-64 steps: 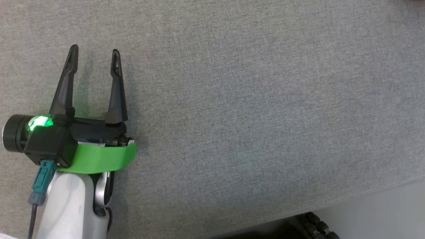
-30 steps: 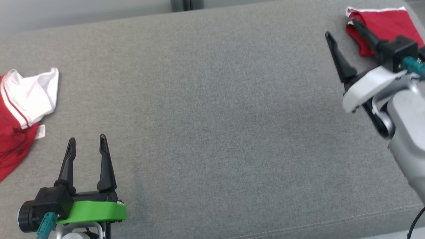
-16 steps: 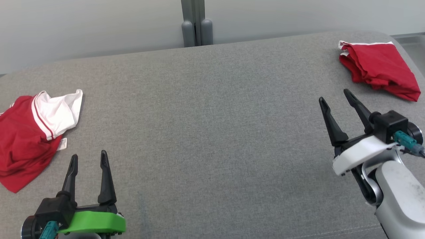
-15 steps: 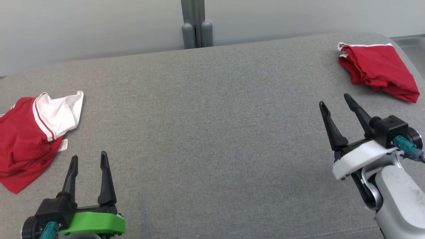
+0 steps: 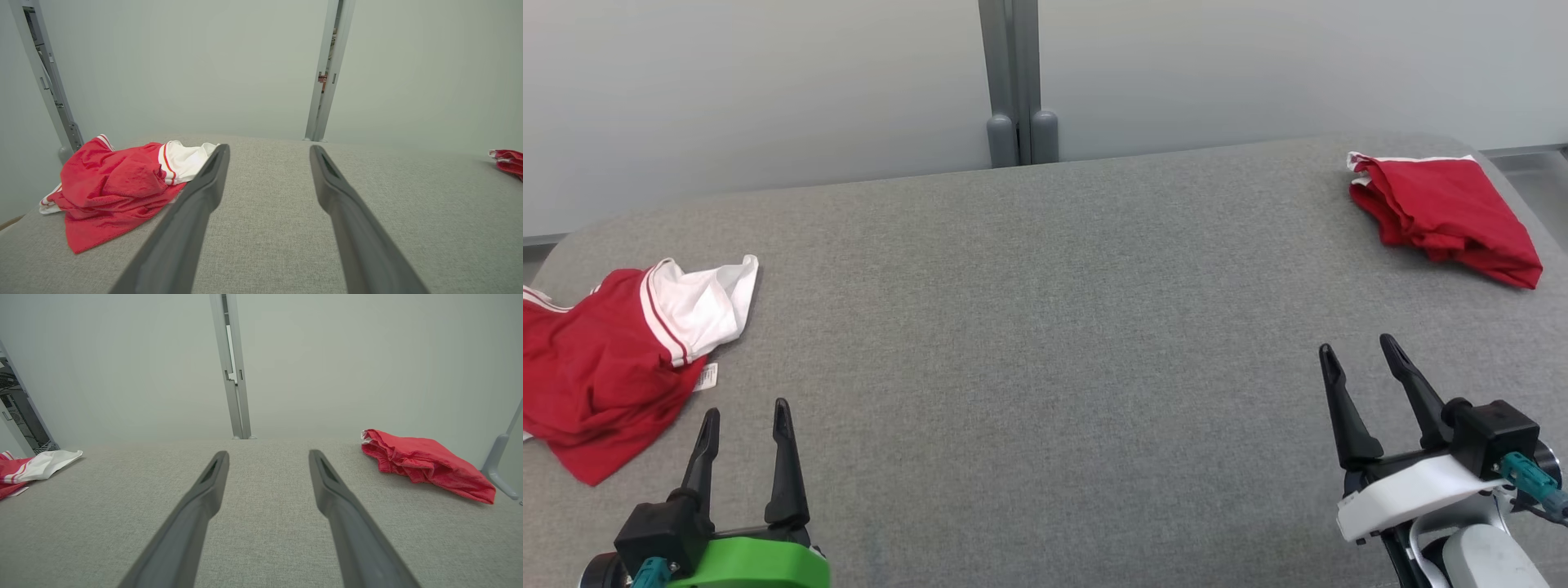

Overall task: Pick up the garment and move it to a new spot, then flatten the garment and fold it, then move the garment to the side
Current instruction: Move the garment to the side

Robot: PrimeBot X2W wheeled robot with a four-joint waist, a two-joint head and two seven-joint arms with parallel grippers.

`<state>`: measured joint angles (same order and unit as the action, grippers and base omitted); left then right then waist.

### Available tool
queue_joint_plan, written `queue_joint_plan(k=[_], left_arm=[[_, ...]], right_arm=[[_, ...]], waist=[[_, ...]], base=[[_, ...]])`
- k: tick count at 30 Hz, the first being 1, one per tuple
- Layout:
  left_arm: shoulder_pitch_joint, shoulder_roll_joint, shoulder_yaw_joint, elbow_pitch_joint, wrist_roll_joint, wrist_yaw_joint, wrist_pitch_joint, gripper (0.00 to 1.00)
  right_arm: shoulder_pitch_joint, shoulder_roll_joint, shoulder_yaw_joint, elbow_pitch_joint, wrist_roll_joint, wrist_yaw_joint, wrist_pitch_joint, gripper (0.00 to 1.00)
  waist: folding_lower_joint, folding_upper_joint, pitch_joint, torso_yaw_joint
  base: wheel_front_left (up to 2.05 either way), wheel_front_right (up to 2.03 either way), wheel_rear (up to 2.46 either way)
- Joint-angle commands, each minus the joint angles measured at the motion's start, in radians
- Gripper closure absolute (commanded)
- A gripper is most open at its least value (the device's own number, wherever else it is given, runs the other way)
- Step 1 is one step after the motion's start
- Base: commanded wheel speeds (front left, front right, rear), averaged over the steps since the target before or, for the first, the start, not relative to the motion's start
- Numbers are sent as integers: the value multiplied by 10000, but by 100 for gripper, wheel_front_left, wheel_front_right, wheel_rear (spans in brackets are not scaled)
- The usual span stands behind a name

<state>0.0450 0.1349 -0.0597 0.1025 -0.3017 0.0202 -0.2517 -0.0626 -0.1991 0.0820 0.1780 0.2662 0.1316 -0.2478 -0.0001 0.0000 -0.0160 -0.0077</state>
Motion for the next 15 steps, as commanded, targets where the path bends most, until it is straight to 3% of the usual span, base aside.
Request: queue_joint_plan(k=[1,15], left_arm=[[132,72,6,13,-31,-11,25,0],[176,276,-41,10,-99,58,132,0]], right_arm=[[243,79,-100,-136,-79,-18,18,0],[944,693,-516,-468,-236,-18,129,0]], waist=[[1,0,-54,91],[1,0,-59,249]], base=[[0,0,0],[0,0,0]])
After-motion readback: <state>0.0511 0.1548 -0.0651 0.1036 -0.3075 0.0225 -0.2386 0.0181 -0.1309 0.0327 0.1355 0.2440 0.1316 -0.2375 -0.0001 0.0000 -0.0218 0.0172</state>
